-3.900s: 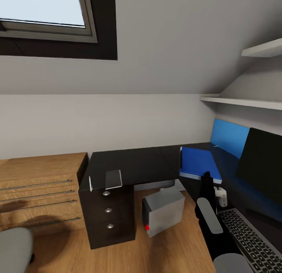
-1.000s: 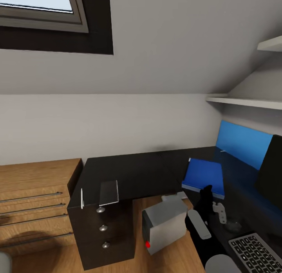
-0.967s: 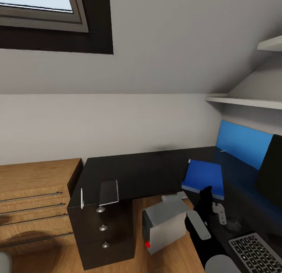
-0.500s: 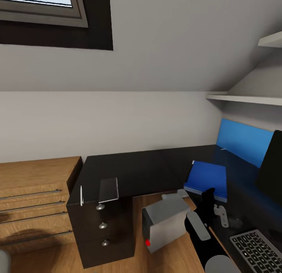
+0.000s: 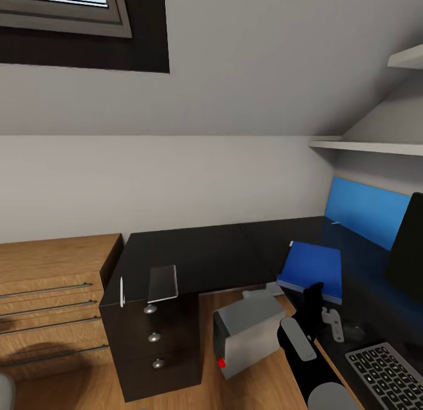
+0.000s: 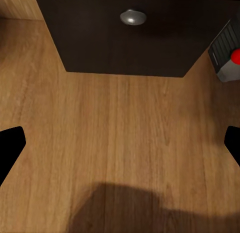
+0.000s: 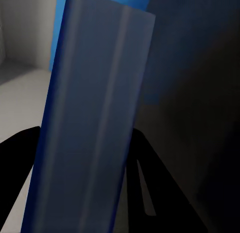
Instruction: In the bedroom, organize the workspace by keeping the computer under the desk, ensuring the monitor is on the desk, placing the keyboard on the desk next to the monitor, placing the mouse on the desk next to the keyboard, moving the folder from the swivel chair onto the desk next to the mouse, stacking the notebook on top of the folder with the pen on top of the notebook, and positioning the swivel chair next to the desk.
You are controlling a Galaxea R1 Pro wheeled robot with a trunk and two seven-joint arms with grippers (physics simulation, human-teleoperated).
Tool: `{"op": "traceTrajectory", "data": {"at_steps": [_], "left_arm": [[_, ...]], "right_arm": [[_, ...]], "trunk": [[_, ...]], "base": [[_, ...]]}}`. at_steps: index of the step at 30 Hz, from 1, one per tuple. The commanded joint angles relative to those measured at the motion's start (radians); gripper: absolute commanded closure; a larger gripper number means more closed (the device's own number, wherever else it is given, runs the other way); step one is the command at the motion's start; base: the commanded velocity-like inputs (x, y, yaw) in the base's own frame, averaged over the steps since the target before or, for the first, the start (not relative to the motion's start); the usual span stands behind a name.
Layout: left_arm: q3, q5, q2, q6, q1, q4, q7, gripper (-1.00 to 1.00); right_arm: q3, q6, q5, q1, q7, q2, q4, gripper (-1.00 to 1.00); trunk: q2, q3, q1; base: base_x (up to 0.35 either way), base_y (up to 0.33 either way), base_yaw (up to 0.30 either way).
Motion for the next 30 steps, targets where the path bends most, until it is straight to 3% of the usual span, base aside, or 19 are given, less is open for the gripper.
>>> {"op": "traceTrajectory", "data": {"at_steps": [1,30], "left_arm": [[0.004,-0.010,-0.001,0.000,-0.001,-0.001,0.001,-1.00],[0.004,-0.012,-0.002,0.000,-0.001,-0.002,0.002,-1.00]], "right_arm": [[-0.002,0.000,0.007,-0.001,-0.010,0.000,-0.001,1.00],[0.003,0.000,0.002,-0.002,-0.005,-0.004,-0.007,1.00]], "trunk": [[-0.001,-0.001,0.000],[-0.001,-0.001,0.000]], "base": [[0.000,0.000,0.000],[0.000,0.000,-0.002]]}}
